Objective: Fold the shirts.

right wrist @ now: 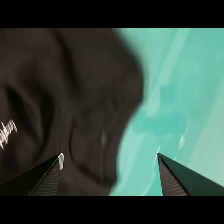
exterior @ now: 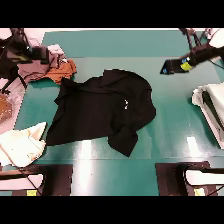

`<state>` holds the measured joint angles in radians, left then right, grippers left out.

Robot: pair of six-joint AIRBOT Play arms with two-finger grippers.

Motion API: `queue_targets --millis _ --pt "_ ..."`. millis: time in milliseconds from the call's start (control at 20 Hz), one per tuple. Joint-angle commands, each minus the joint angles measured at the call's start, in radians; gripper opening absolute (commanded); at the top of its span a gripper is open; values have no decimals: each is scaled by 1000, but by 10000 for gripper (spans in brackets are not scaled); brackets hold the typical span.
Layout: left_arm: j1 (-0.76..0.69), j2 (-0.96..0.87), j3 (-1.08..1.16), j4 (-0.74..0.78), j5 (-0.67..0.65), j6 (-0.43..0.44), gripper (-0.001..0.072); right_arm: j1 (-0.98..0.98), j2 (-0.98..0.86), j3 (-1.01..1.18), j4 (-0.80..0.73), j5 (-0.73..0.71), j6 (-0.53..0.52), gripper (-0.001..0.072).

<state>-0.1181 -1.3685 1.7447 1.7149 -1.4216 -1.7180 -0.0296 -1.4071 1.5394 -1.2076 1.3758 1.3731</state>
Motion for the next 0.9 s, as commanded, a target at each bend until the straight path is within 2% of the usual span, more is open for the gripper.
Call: queue_targets --millis 0,50,150,350,500,600,700,850 --pt "4 192 -265 -92 -29 -9 374 -74 149 -286 216 18 -65 665" --pt "4 252 -360 -119 -16 -9 347 -101 192 -377 279 1 -86 665" --pt "4 367 -543 -160 -8 -9 373 -146 269 -519 354 -31 -110 665" --pt "4 526 -806 -288 -48 39 374 -176 407 -705 352 -32 -109 665" --pt "4 568 -901 -311 -60 52 375 -131 484 -811 352 -30 -106 665" --pt "4 601 -916 -309 -20 41 373 -82 517 -880 352 -46 -106 665" --pt "4 652 -920 -310 48 11 373 -50 550 -943 352 -92 -100 665" --pt "4 658 -982 -308 33 14 374 -82 583 -1013 353 -154 -92 665"
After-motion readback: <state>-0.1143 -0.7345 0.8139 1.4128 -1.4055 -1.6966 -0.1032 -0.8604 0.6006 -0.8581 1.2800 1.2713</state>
